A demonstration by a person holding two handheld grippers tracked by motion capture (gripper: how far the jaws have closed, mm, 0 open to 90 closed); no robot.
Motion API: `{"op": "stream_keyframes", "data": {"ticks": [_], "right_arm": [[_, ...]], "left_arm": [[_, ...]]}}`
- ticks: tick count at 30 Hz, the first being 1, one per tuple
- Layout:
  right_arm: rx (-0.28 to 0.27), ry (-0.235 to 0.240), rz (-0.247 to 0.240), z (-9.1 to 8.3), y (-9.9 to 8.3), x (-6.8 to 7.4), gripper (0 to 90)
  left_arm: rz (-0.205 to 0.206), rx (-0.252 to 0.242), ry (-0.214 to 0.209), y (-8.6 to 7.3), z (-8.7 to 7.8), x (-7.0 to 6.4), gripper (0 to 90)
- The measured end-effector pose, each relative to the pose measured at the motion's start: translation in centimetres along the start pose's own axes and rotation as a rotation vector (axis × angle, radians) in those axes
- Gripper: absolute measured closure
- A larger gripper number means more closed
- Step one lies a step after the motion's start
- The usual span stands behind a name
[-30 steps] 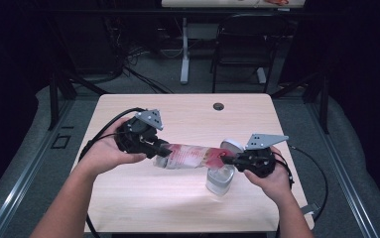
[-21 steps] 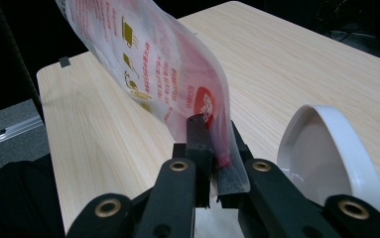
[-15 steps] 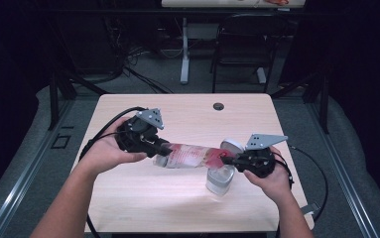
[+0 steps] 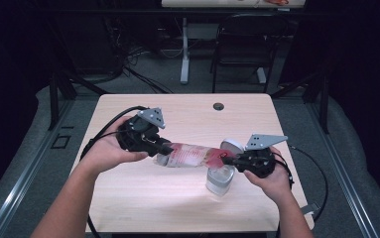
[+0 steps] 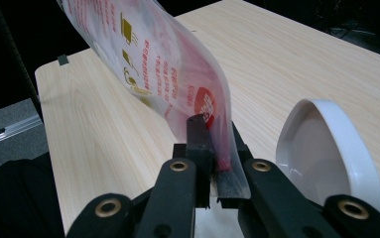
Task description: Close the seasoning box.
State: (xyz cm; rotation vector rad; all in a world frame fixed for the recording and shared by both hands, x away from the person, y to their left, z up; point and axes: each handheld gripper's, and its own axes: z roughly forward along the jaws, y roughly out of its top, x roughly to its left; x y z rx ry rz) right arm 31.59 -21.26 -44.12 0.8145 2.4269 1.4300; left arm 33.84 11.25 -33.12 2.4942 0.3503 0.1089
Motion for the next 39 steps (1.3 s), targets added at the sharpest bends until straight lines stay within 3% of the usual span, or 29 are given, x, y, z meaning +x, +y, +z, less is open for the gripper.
{"op": "stream_keyframes", "data": {"ticks": [39], "right_arm": [[-0.002,0.008,0.006,-0.49,-0.01,-0.03,88.5]], "left_arm": [[0.014,-0.008,-0.003,0.84,0.03,-0.11,80.2]]}}
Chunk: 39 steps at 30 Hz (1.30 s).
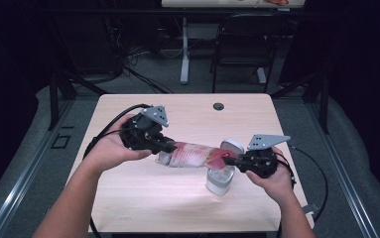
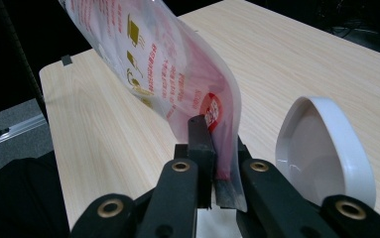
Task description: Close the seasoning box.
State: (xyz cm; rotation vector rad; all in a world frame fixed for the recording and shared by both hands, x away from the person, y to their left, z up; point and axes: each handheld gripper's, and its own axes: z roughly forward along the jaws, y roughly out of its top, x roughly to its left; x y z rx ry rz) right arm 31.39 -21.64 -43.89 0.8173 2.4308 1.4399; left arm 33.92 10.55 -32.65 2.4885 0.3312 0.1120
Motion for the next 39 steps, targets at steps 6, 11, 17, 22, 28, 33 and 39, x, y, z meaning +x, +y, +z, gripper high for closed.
{"op": "stream_keyframes", "data": {"ticks": [6,11,17,22,28,33,39], "right_arm": [[-0.002,0.002,0.002,-0.1,0.0,0.0,88.6],[0.001,0.003,0.001,-0.2,0.0,-0.1,88.6],[-0.005,0.005,0.006,-0.3,0.0,-0.1,88.6],[-0.003,0.006,0.008,-0.4,-0.1,-0.2,88.6],[0.007,0.008,0.006,-0.4,-0.2,-0.2,88.5],[0.01,0.006,0.008,-0.4,-0.3,-0.2,88.4],[0.012,0.004,0.007,-0.5,-0.3,-0.3,88.4]], "left_arm": [[0.003,0.0,0.0,0.2,0.0,0.0,80.3],[0.007,0.004,-0.002,0.4,0.0,0.0,80.3],[0.008,0.002,-0.002,0.6,0.0,-0.1,80.3],[0.011,0.002,-0.005,0.7,0.1,-0.2,80.3],[0.011,0.0,-0.009,0.9,0.1,-0.2,80.3],[0.016,0.0,-0.01,1.1,0.1,-0.3,80.3],[0.016,-0.003,-0.008,1.2,0.2,-0.2,80.3]]}}
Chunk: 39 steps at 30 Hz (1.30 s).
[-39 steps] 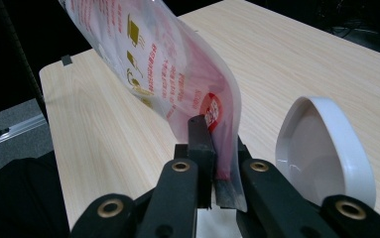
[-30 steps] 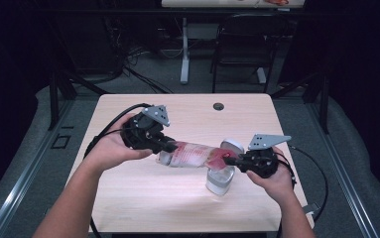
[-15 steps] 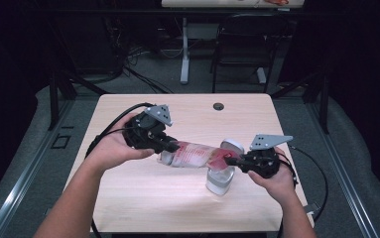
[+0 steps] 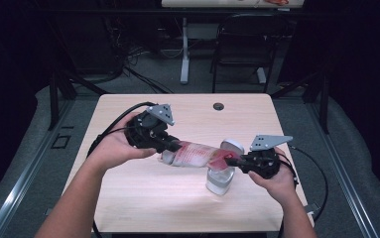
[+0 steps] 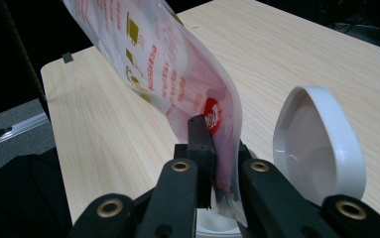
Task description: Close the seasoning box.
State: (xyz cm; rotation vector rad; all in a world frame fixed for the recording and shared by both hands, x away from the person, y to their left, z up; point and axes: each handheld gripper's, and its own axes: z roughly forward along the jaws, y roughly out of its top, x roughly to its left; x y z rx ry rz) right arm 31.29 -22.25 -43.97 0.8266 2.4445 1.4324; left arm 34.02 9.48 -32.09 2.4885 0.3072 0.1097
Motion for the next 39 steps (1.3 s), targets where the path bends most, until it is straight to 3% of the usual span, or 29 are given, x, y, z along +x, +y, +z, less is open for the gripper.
{"op": "stream_keyframes", "data": {"ticks": [39], "right_arm": [[0.014,0.015,0.019,-0.42,-0.3,-0.08,88.7]], "left_arm": [[0.01,-0.003,-0.002,0.85,0.06,-0.49,80.0]]}}
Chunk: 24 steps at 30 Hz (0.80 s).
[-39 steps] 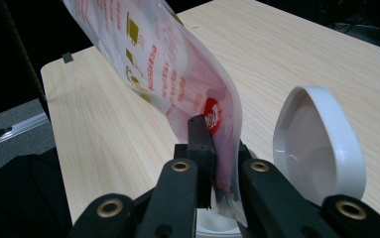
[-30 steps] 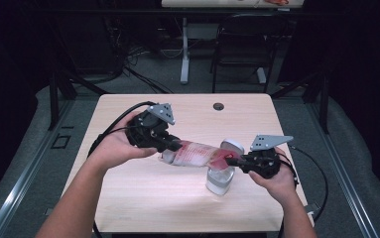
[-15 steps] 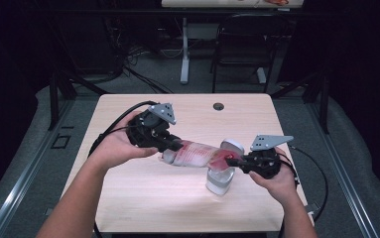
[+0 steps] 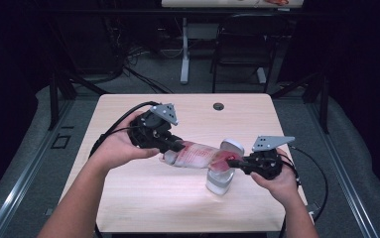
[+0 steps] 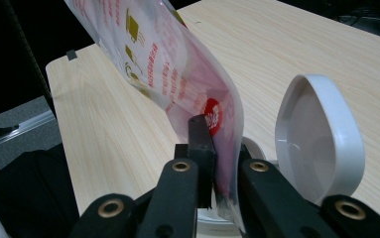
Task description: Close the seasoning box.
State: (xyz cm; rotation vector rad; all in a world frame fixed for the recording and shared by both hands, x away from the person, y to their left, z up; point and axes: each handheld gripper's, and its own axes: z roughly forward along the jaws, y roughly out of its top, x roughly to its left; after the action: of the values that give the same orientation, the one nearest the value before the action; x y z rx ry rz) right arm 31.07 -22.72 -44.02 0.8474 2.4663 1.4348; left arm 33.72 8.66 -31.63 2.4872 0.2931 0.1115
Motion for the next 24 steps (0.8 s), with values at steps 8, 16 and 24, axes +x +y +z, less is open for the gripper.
{"op": "stream_keyframes", "data": {"ticks": [8,16,24], "right_arm": [[0.002,-0.001,0.009,0.02,-0.11,-0.22,88.8],[0.002,0.002,0.014,0.0,-0.19,-0.42,89.0],[0.0,0.006,0.024,0.03,-0.28,-0.55,89.0]], "left_arm": [[0.0,-0.003,0.001,0.31,0.09,0.11,79.3],[-0.004,-0.008,0.001,0.39,0.16,0.24,78.7],[-0.005,-0.015,0.003,0.49,0.19,0.28,77.8]]}}
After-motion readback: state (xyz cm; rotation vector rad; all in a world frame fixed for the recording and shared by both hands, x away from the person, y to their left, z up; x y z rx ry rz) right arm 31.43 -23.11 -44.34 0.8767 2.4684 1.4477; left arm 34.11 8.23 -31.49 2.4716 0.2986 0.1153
